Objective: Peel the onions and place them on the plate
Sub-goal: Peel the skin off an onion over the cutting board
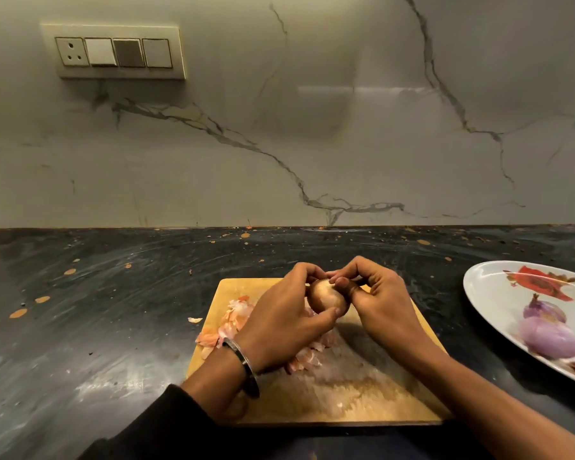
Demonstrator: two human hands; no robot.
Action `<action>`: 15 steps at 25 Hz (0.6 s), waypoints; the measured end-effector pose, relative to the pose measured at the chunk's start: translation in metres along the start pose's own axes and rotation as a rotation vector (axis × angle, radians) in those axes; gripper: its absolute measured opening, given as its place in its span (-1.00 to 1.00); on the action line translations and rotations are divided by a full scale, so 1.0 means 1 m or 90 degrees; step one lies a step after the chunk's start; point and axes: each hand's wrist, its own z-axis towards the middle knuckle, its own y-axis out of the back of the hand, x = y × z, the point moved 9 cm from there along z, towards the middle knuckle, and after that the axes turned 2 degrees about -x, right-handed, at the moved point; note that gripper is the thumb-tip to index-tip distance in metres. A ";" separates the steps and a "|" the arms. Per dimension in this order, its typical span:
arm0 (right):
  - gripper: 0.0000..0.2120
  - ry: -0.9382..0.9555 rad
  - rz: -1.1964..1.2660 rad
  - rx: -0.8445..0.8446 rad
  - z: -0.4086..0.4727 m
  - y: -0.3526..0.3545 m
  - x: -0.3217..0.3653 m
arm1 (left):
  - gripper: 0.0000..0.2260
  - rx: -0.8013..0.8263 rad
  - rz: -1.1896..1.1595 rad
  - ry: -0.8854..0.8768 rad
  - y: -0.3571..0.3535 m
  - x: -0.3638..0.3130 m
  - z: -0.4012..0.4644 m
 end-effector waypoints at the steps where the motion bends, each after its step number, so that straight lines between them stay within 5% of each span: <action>1: -0.80 -0.006 0.004 -0.005 -0.001 -0.002 0.002 | -0.55 0.016 -0.029 0.012 -0.004 0.000 -0.002; 7: -0.82 0.007 0.047 -0.028 -0.003 -0.005 0.011 | -0.52 0.068 -0.107 0.032 -0.013 0.001 0.000; 15: -0.71 -0.155 0.254 -0.089 -0.006 -0.012 -0.020 | -0.50 0.061 -0.088 0.021 -0.014 -0.001 -0.002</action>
